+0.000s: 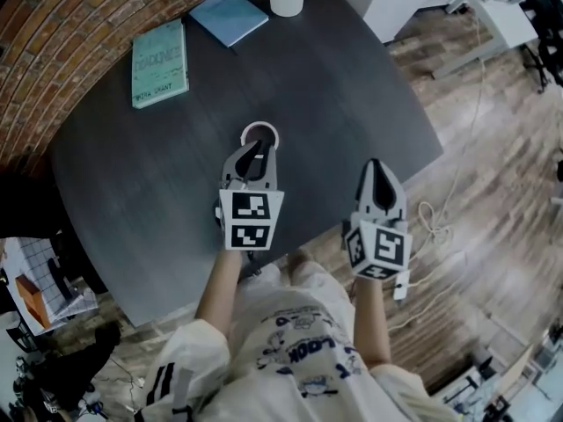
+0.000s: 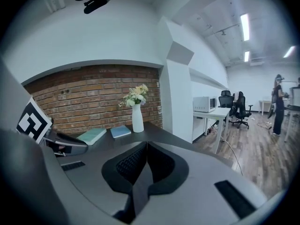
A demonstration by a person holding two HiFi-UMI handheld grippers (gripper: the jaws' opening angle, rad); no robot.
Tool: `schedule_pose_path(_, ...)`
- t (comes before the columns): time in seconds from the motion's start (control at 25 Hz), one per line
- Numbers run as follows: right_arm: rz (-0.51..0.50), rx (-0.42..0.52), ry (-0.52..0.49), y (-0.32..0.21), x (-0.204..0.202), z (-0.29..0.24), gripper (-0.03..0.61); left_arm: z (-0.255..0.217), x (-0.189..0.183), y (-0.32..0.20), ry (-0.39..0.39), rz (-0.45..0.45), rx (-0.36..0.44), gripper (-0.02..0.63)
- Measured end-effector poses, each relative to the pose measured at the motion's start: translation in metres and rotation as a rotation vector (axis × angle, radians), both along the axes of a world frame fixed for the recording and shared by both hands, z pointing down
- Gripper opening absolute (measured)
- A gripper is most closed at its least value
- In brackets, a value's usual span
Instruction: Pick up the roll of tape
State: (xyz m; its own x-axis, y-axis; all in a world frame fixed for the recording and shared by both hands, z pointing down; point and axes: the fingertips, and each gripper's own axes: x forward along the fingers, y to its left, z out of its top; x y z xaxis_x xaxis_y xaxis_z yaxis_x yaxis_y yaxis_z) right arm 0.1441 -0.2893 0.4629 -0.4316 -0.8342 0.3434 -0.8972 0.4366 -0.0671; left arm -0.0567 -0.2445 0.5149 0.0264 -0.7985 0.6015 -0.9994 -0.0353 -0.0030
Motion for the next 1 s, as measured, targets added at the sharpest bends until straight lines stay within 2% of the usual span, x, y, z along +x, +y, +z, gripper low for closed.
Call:
schedule_pose_path(0.36,0.01,-0.071,0.035,0.005,0.0,0.024,0.005,0.048,0.012,0.0,0.06,0.065,-0.151,0.083)
schedule_pose_path(0.76,0.015,-0.135,0.052,0.011,-0.002,0.051,0.005,0.094,0.017,0.01,0.056,0.119,-0.342,0.123)
schedule_pose_path(1.0,-0.002,-0.147,0.056,0.012,-0.004,0.057,0.005,0.107,0.016,0.016,0.002,0.151,-0.428,0.123)
